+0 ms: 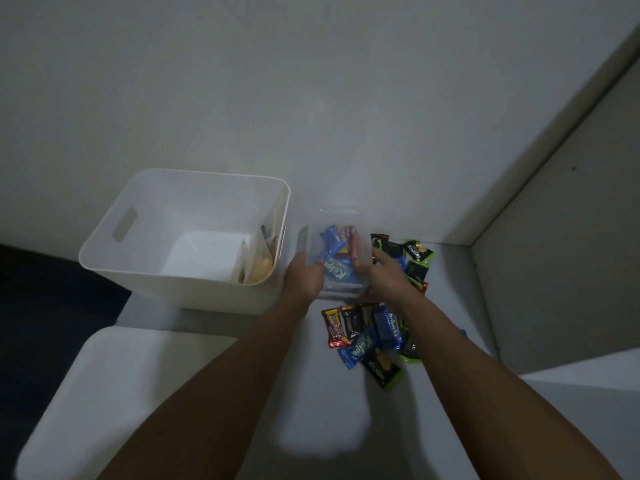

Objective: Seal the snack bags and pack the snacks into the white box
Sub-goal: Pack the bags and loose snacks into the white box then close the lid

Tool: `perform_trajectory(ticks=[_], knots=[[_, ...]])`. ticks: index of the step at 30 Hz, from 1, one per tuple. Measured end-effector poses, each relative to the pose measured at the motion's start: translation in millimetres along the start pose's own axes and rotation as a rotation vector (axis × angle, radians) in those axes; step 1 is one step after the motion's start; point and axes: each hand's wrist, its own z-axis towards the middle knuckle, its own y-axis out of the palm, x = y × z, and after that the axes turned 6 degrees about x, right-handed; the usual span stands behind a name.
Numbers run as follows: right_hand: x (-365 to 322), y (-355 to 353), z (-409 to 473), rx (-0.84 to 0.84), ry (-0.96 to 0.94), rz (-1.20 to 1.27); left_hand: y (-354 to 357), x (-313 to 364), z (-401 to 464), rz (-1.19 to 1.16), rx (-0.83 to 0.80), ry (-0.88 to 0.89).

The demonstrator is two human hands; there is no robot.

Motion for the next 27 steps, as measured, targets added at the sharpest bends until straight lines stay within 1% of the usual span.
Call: perform_trajectory(ticks=[4,8,10,14,19,23,27], knots=[[-35.3,-21.7,-23.6,0.072,-0.042,0.006,-7.0,34.0,-15.1,-0.003,-0.011,0.049],[-75.5,-32.8,-51.0,0.085,-0.079,0.018,-22.9,74.6,-32.1,0.013,0.014,0.124],[-95.7,-32.3,-63.2,0.094,-0.098,0.036,-35.3,90.1,-37.3,-0.023,0.034,0.125],[-131.1,-21.0,-81.1,0.093,-0.155,0.024,-70.2,117.9,-50.7,-0.106,0.062,0.186],[-164.4,21.0,-92.5,-0.009,-0.242,-0.024,-130.1,127.7,-47.8,-0.264,0.112,0.147],[-181.7,75.7,-88.8,-0.093,-0.234,-0.027,-188.3,120.3,-30.9,-0.278,0.131,0.121],[-185.7,137.5,-78.1,-0.179,-0.2,-0.06,-241.3,104.6,-9.2,-0.226,0.161,0.068]])
